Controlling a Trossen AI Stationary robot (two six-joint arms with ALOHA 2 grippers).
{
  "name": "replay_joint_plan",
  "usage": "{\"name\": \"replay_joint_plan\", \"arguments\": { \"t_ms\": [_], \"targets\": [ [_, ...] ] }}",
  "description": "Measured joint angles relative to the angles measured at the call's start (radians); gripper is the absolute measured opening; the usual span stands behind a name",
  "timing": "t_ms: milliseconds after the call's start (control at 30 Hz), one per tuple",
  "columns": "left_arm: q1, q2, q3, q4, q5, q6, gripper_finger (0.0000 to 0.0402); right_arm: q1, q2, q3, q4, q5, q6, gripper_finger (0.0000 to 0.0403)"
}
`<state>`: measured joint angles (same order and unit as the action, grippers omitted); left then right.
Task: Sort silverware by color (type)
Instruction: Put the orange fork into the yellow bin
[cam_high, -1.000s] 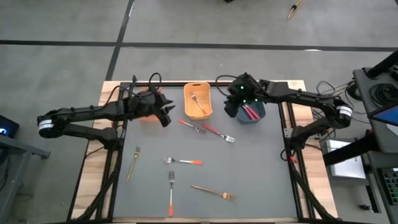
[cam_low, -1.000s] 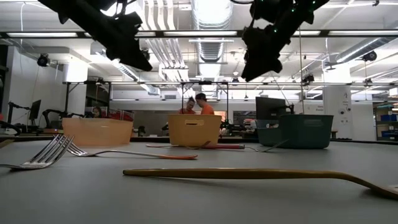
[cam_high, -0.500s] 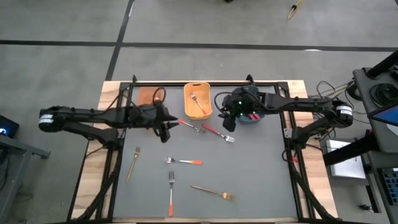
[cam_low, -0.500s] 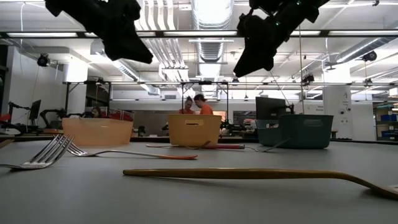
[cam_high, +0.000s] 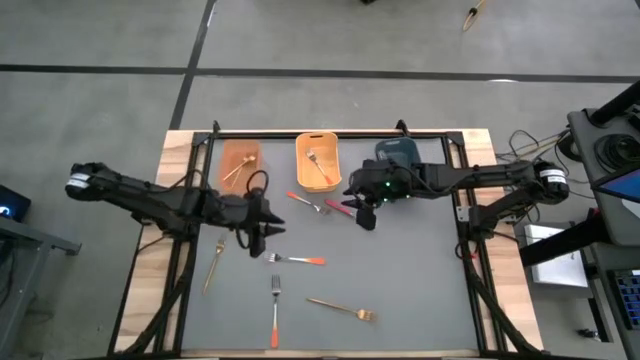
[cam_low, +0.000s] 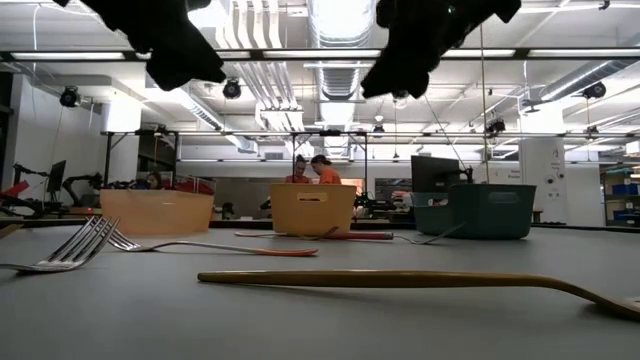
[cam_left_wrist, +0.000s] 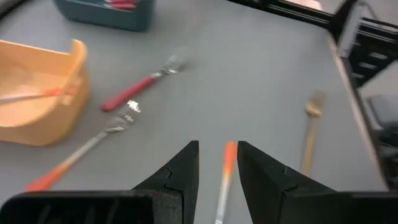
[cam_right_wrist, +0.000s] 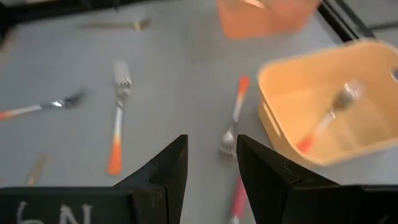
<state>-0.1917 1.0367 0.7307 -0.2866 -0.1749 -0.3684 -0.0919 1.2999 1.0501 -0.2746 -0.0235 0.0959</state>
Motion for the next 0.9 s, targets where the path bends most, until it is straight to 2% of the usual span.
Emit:
{"name": "replay_joint_plan", "arguments": {
  "t_ms": [167, 433, 533, 767, 900],
  "targets": [
    [-0.101, 0.000, 0.000, -0.002, -0.031, -0.065, 0.0091, 0.046, 0.000, 0.005, 0.142, 0.000, 0.000, 0.0128],
    [-0.249, 0.000, 0.000, -0.005, -0.223, -0.078, 0.0091, 0.123, 0.048, 0.007, 0.271, -0.001, 0.043, 0.0128],
    [-0.267, 0.000, 0.000, -0.006, -0.259, -0.065, 0.0091, 0.149, 0.085, 0.007, 0.298, 0.000, 0.065, 0.0128],
    [-0.267, 0.000, 0.000, -0.005, -0.264, 0.022, 0.0091, 0.198, 0.176, 0.009, 0.312, 0.083, 0.111, 0.0128],
    [-0.267, 0.000, 0.000, -0.004, -0.265, 0.064, 0.0091, 0.208, 0.237, 0.035, 0.310, 0.088, 0.136, 0.0128]
  ]
}}
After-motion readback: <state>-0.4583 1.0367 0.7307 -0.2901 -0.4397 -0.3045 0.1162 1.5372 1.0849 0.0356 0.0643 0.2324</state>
